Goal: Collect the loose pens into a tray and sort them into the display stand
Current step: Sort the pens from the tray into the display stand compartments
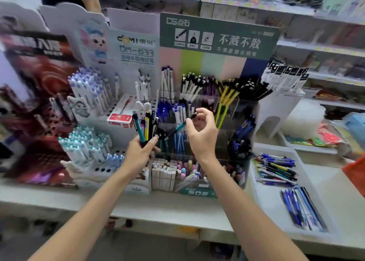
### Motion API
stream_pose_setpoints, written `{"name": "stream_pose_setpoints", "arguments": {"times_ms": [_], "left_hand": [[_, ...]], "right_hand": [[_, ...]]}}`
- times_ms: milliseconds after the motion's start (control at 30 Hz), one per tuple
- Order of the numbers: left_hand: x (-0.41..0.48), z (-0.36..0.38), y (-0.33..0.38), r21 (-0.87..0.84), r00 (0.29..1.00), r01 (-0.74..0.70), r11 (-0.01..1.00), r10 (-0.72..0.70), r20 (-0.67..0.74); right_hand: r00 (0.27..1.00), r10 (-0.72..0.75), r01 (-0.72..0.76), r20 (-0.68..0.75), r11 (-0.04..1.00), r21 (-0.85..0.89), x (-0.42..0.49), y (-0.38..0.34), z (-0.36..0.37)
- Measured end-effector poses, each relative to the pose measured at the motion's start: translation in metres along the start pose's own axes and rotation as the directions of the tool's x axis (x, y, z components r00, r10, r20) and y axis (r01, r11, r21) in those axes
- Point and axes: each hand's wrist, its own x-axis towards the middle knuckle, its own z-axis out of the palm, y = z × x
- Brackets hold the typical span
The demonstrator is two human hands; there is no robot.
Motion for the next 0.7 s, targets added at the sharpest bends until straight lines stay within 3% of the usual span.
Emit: {"name": "stream_pose_setpoints", "arguments": {"times_ms": [233,333,400,467,600,700], "left_hand": [[0.0,-0.011,-0.009,-0.058,0.999,0.021,0.998,-0.019,0.041],[-0.001,-0.011,-0.007,-0.079,0.999,0.018,0.997,-0.014,0.047],[-0.001,-0.011,-0.005,-0.077,0.999,-0.002,0.997,0.006,0.051],[0.0,-0.011,-0.003,-0.085,0.999,-0.01,0.996,0.015,0.052],[0.003,-0.009,0.001,-0.096,0.997,-0.006,0.995,0.013,0.073],[0.003,0.001,0.005,-0.107,0.994,-0.006,0.994,0.017,0.107]], "right_hand": [[0.948,-0.131,0.222,0.29,0.926,-0.306,-0.017,0.018,0.023],[0.893,-0.018,0.245,0.451,0.858,-0.451,-0.021,0.023,0.031],[0.814,0.099,0.282,0.573,0.795,-0.537,-0.022,0.023,0.036],[0.781,0.118,0.299,0.613,0.792,-0.532,-0.024,0.023,0.036],[0.895,0.036,0.132,0.445,0.931,-0.341,-0.013,0.009,0.024],[0.895,0.077,-0.006,0.439,0.987,-0.159,-0.003,-0.007,0.022]]}}
